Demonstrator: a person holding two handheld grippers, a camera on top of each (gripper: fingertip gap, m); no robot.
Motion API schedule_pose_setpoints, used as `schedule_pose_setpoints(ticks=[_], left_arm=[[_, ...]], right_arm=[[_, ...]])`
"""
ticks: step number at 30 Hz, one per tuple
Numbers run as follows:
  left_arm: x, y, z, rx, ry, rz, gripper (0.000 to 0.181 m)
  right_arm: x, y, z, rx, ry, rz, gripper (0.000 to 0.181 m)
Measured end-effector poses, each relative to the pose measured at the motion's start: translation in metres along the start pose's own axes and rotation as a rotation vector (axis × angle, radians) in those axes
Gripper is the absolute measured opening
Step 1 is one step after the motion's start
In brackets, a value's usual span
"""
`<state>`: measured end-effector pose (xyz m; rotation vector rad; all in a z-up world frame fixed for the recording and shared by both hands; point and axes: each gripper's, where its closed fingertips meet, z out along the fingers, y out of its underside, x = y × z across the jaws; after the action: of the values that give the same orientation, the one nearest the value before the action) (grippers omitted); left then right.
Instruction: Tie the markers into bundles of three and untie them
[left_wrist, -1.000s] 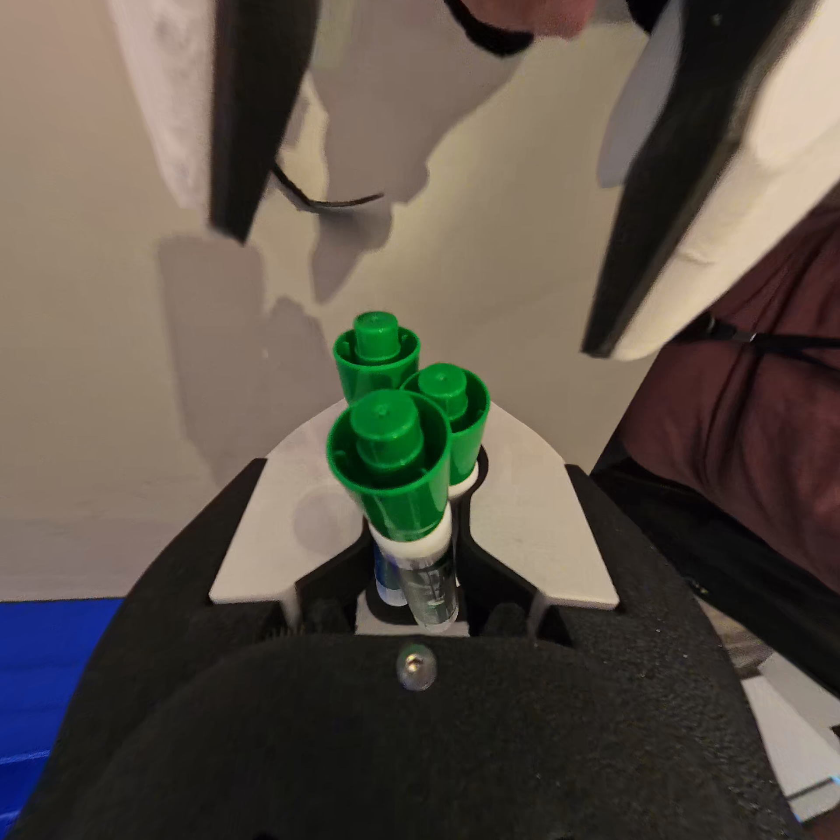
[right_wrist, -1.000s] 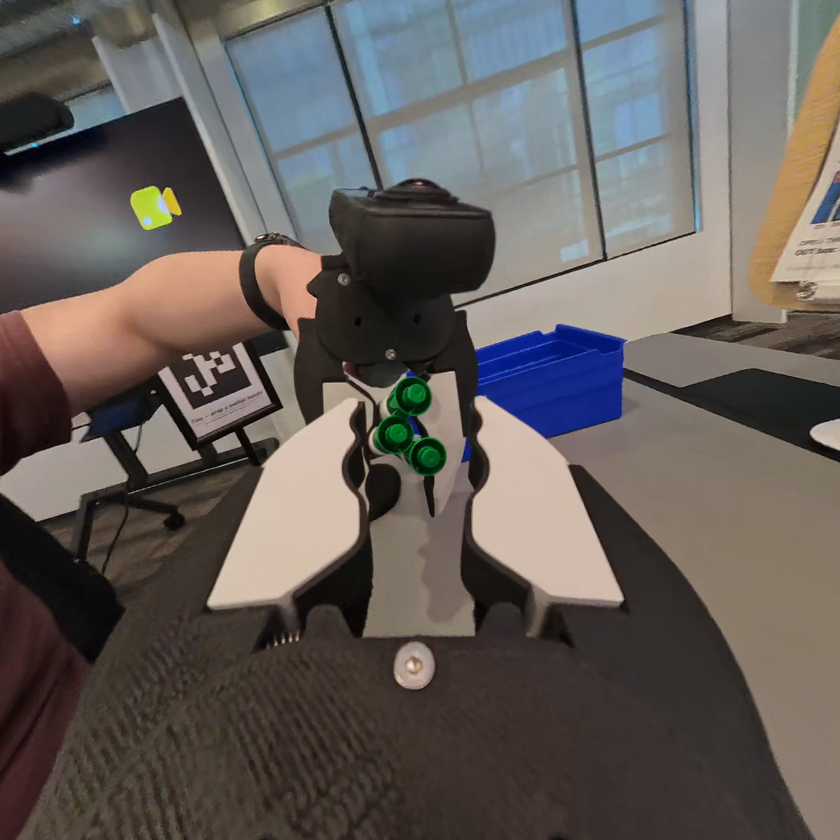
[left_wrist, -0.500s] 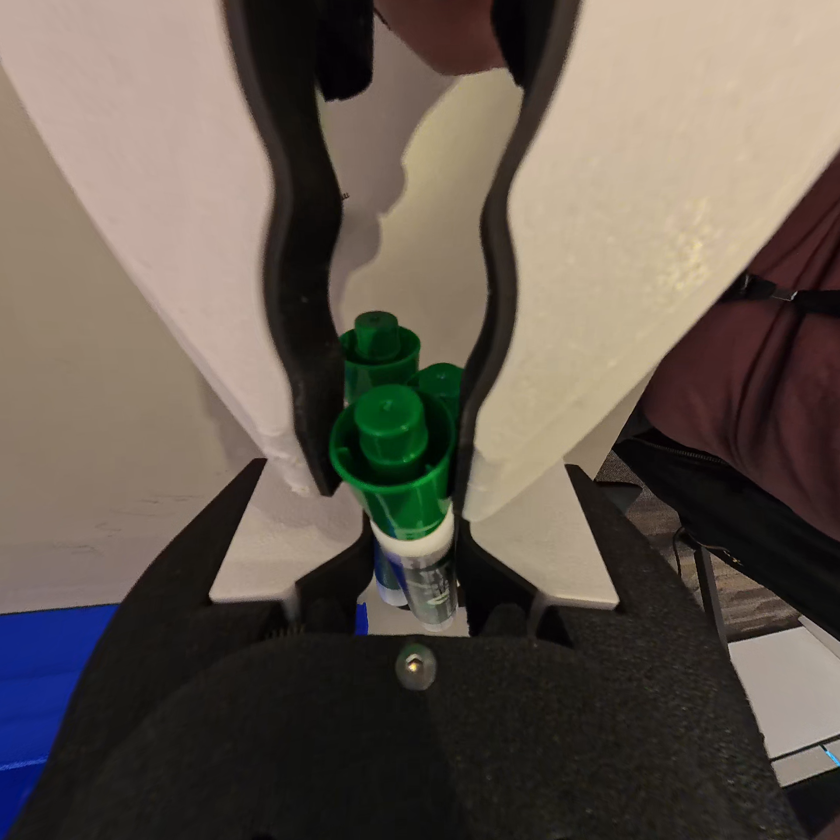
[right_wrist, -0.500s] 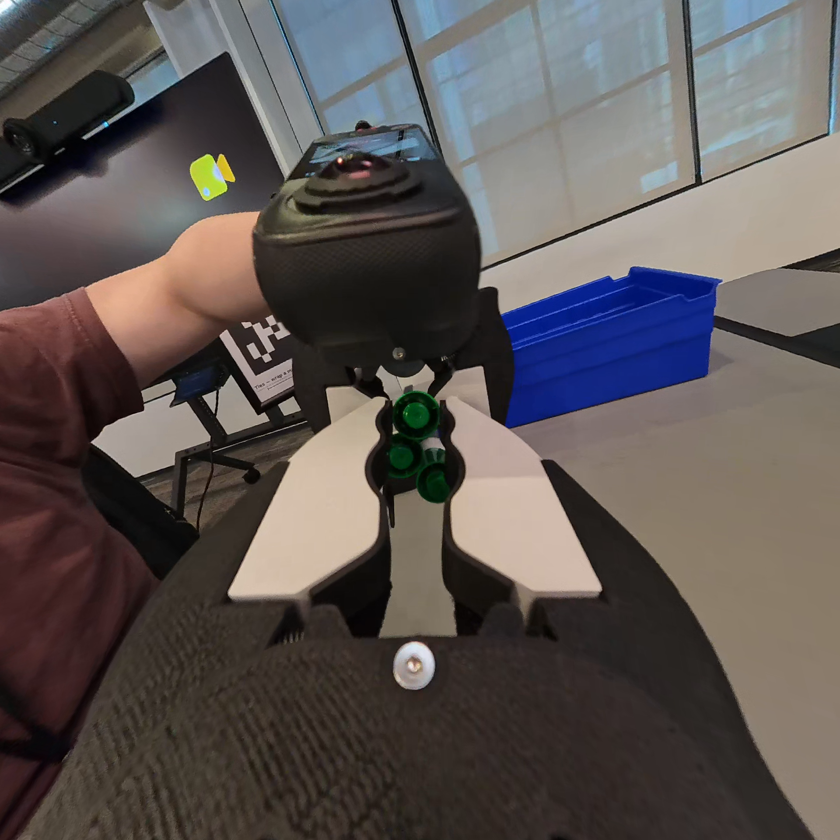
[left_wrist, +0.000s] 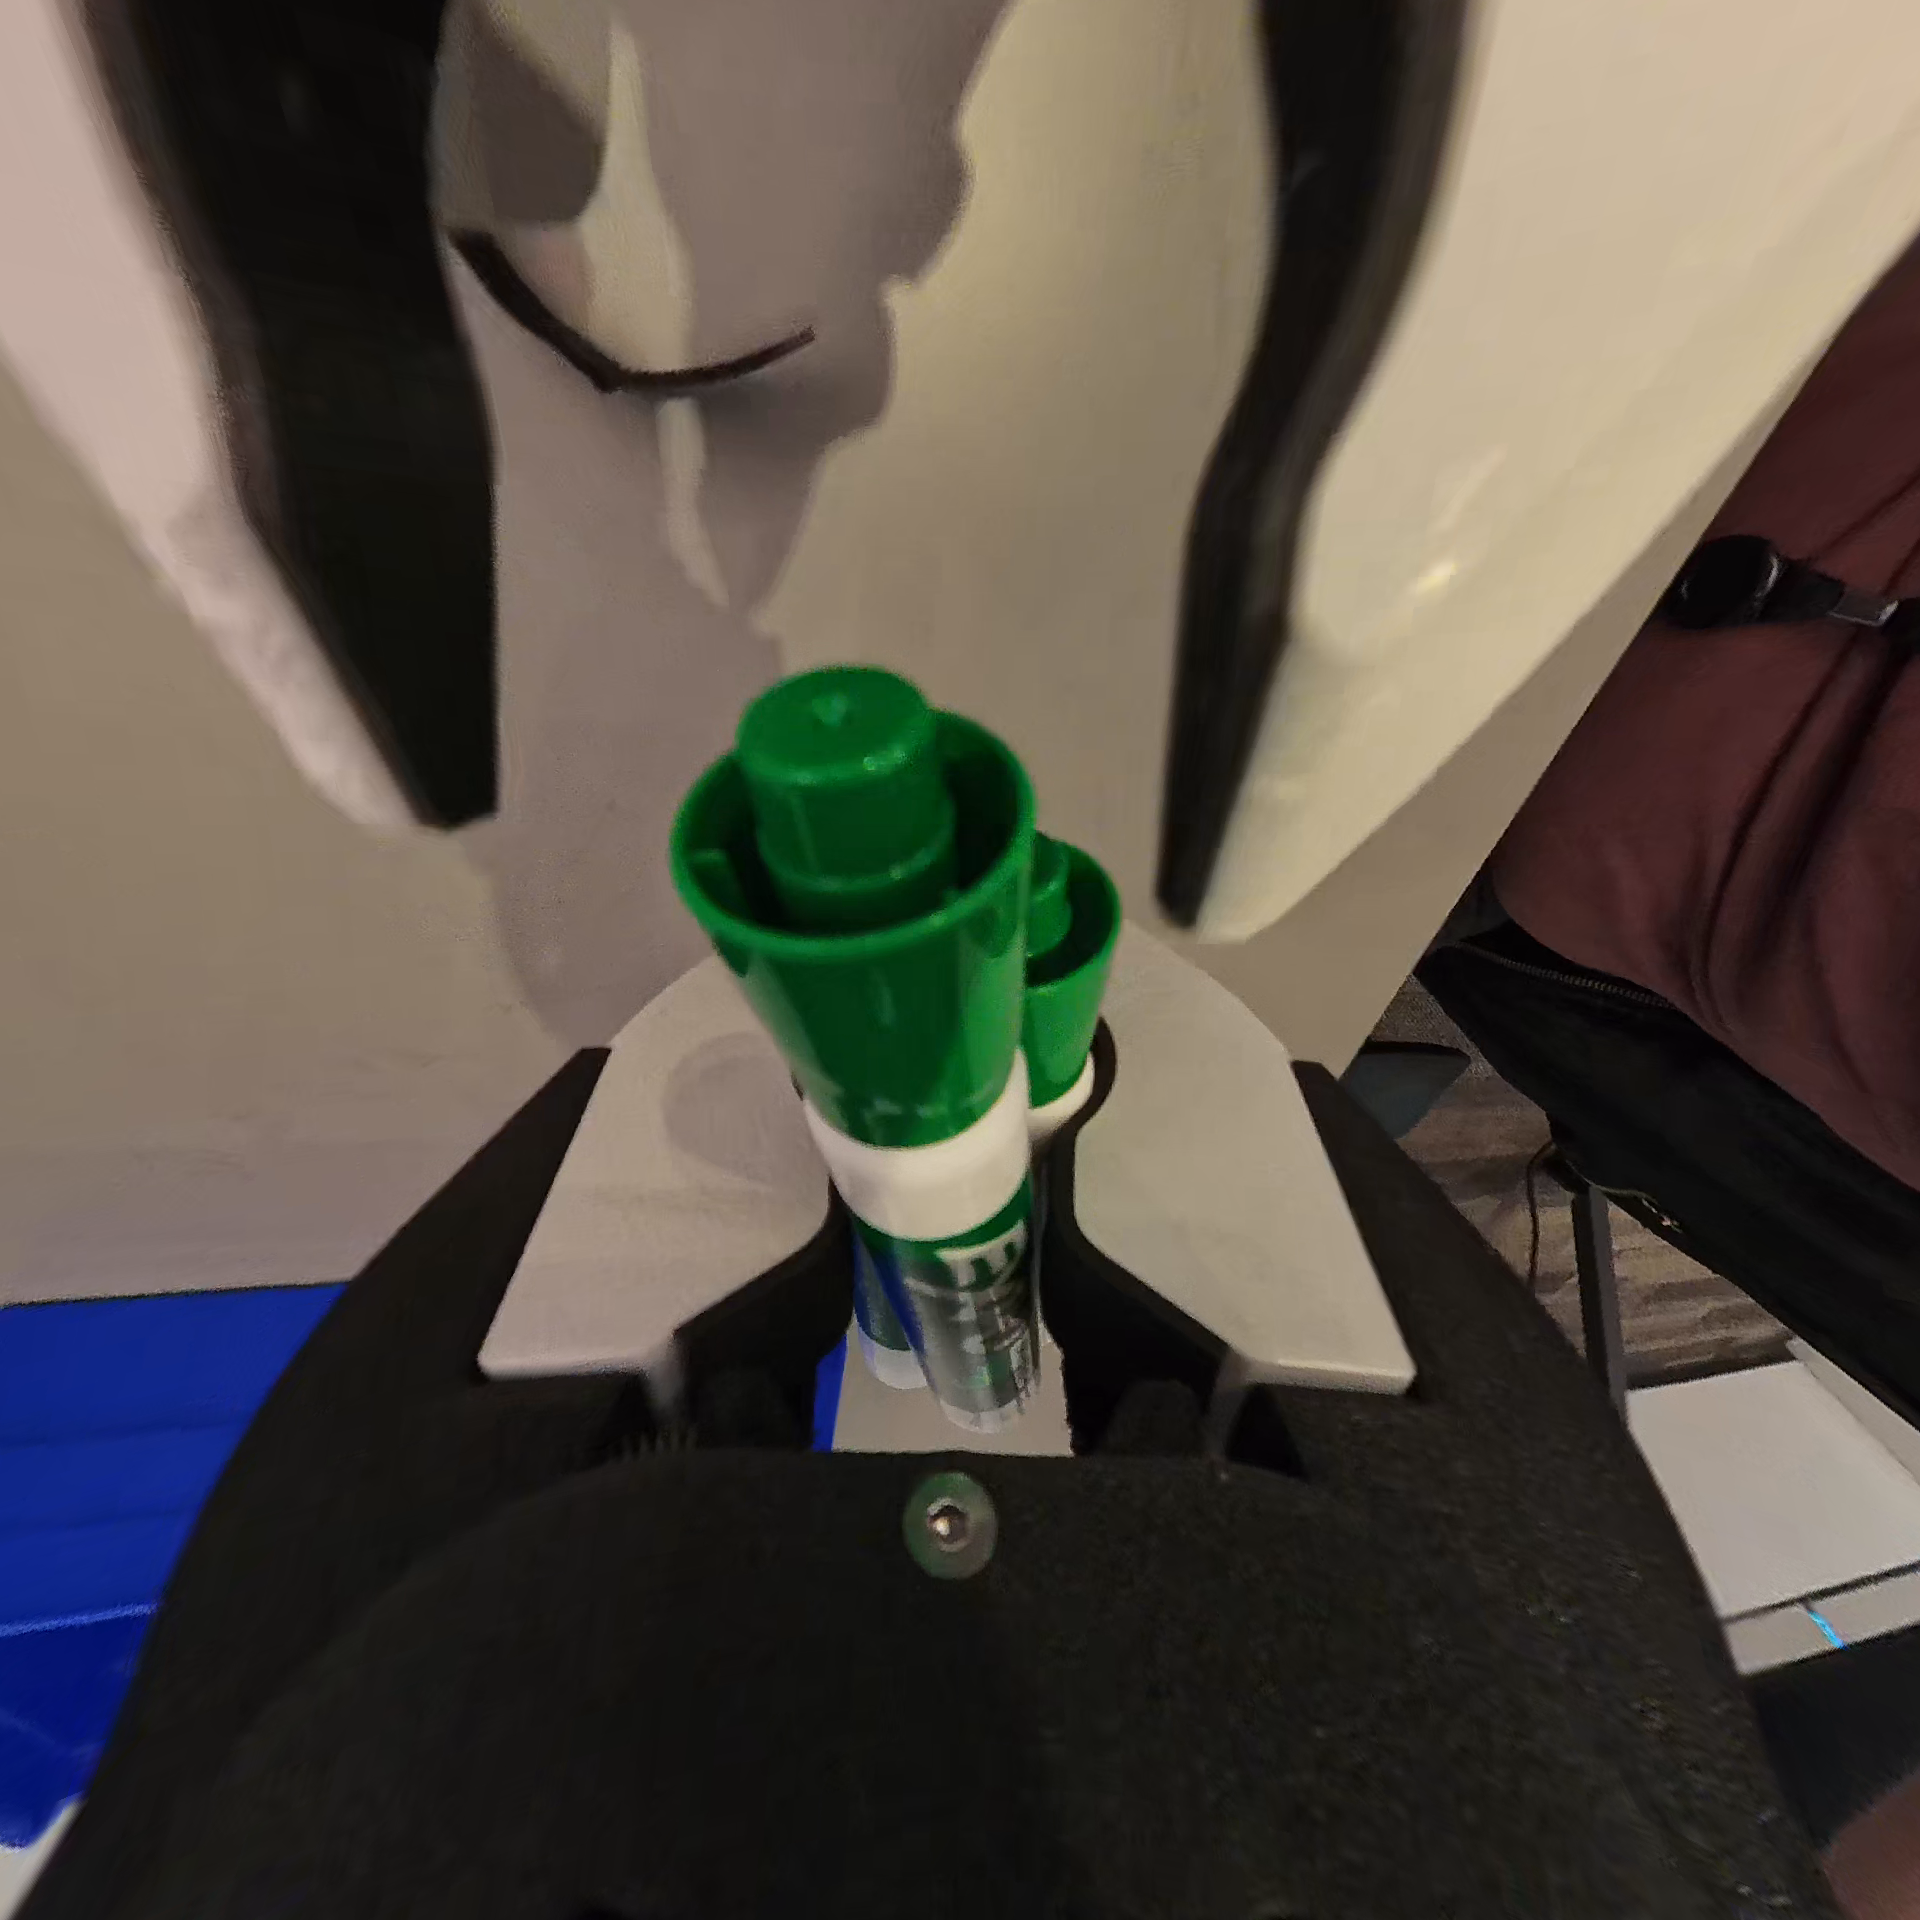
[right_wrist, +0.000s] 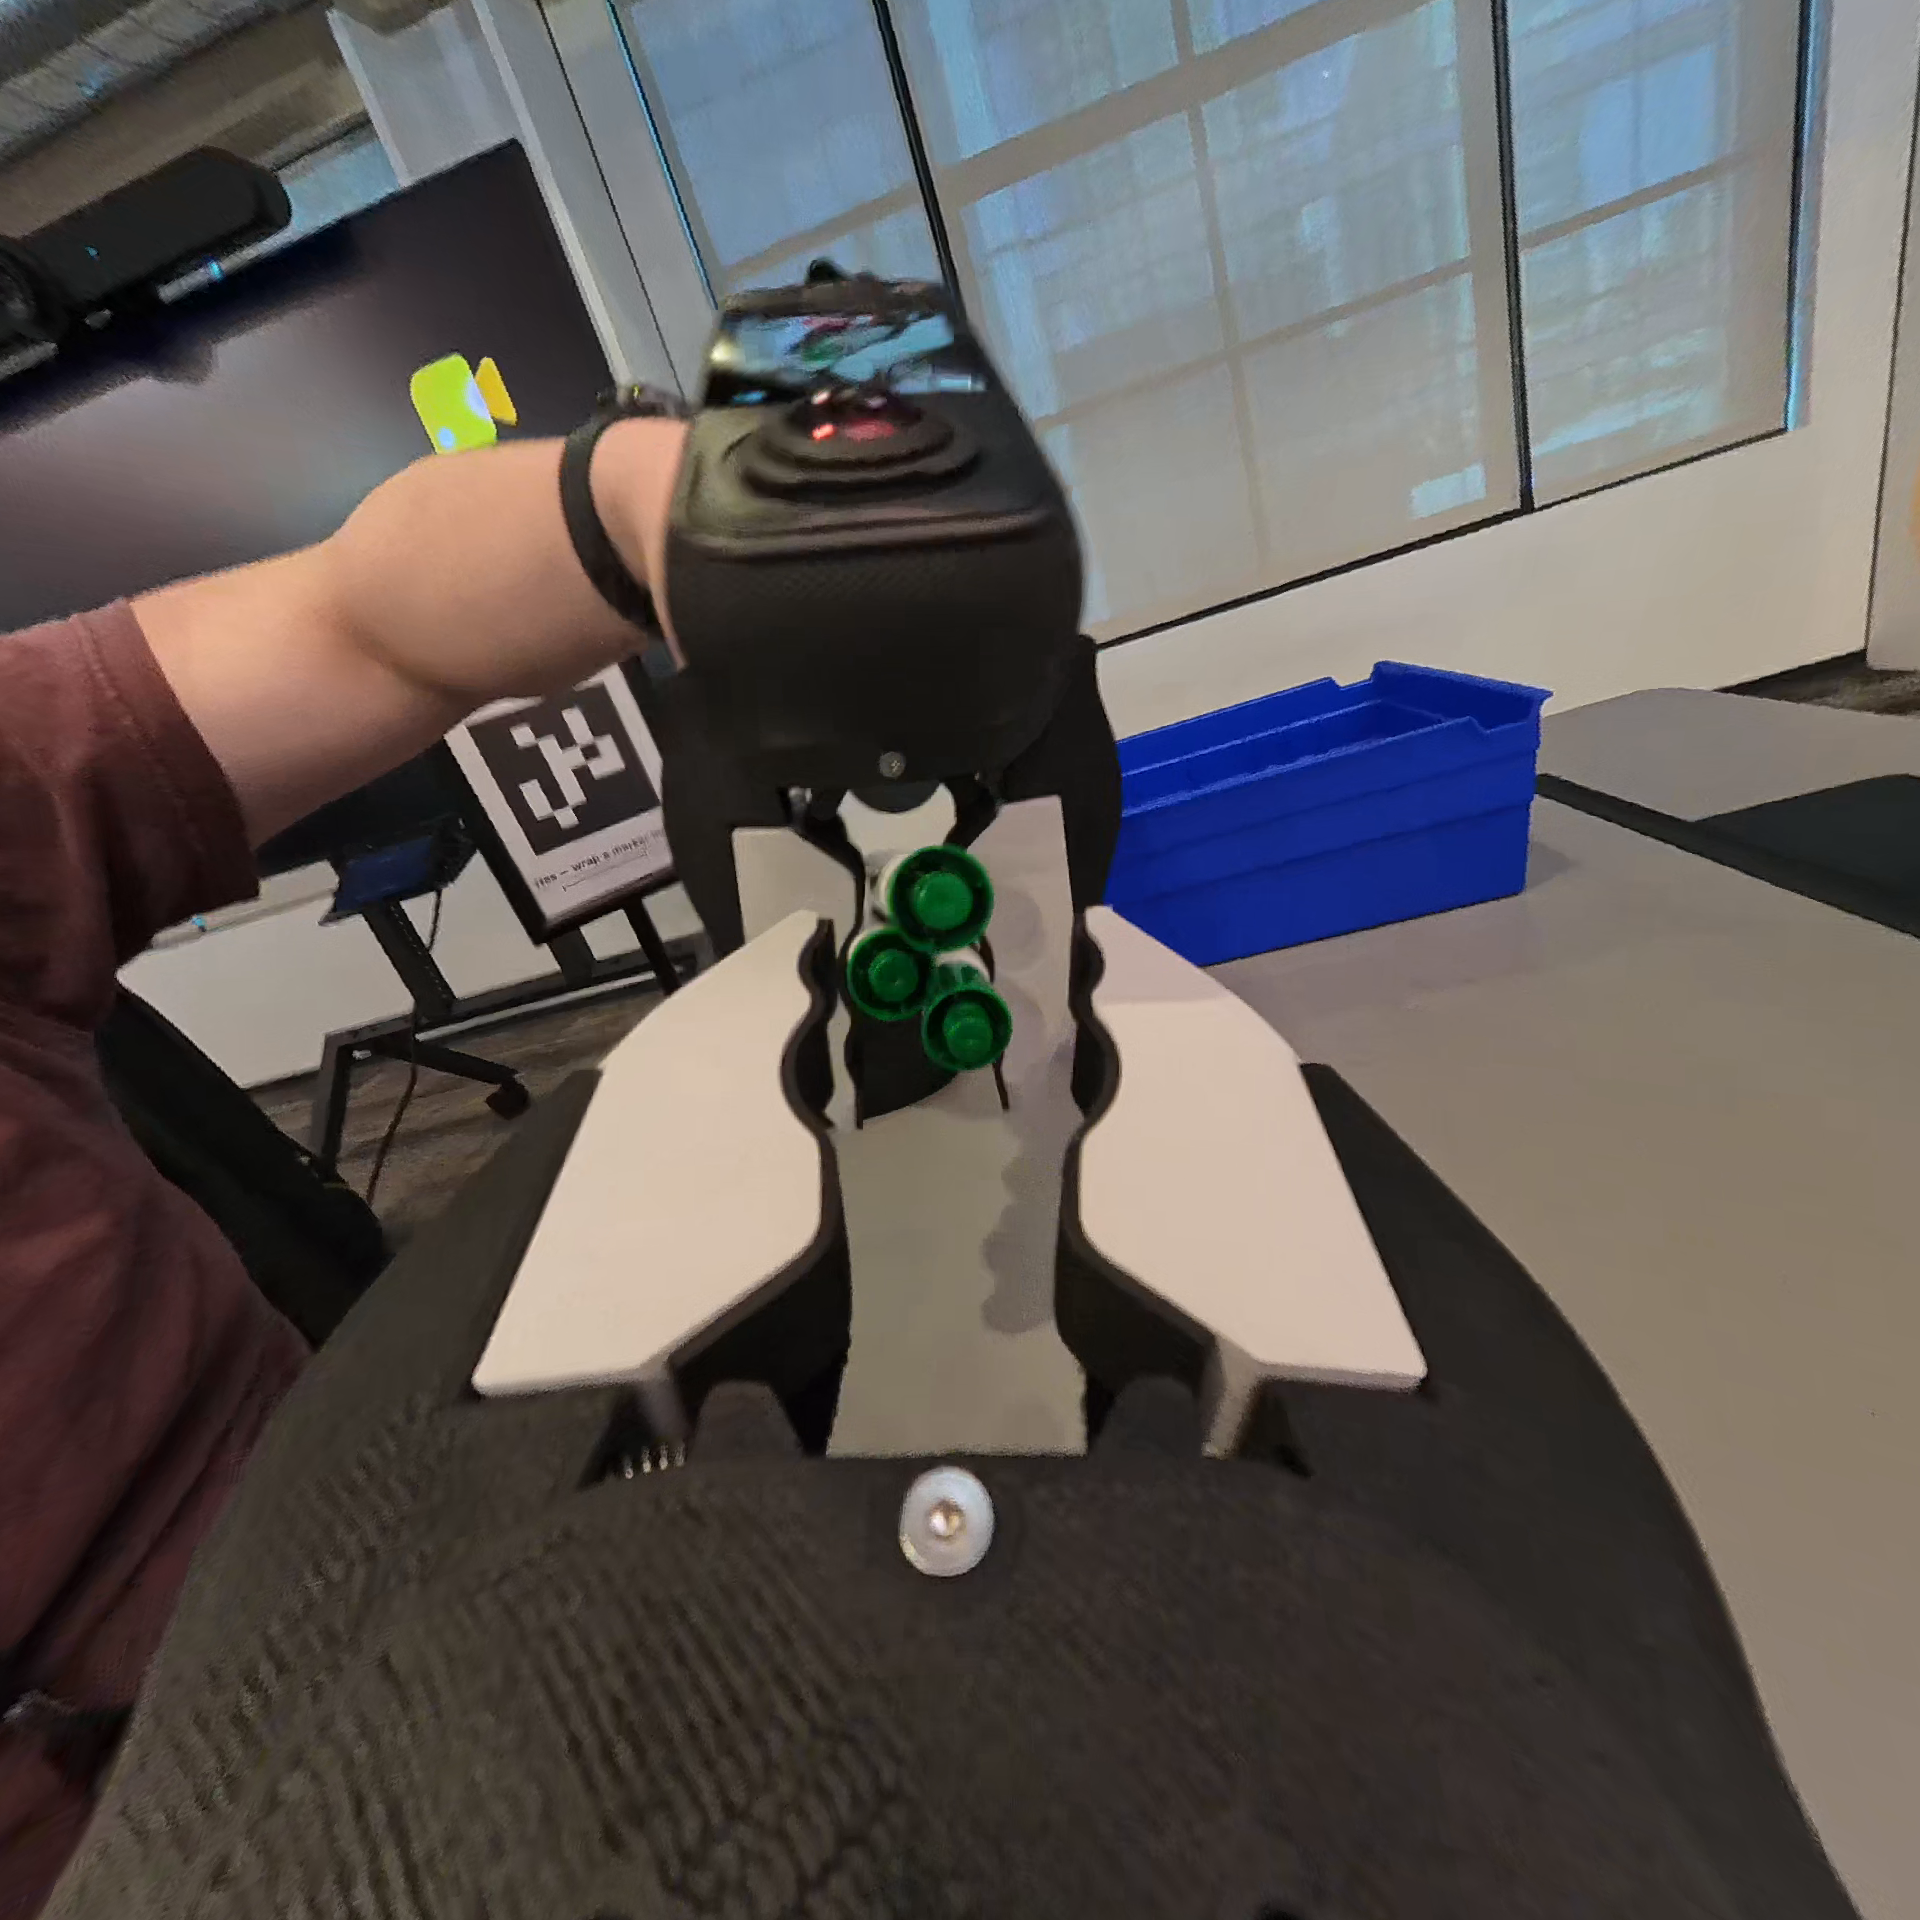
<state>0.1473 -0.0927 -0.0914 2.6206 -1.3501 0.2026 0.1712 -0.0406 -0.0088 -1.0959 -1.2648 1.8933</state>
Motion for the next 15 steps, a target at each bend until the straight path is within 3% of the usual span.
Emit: schedule_pose_setpoints(ticks=[9, 15], left_arm=[[0.003, 0.002, -0.001, -0.018, 0.032, 0.007, 0.040], [0.008, 0.000, -0.003, -0.037, 0.042, 0.025, 0.041]], right_arm=[[-0.013, 0.014, 0.010, -0.130, 0.048, -0.329, 0.042], [-0.018, 0.021, 0.013, -0.147, -0.004, -0.305, 0.028]])
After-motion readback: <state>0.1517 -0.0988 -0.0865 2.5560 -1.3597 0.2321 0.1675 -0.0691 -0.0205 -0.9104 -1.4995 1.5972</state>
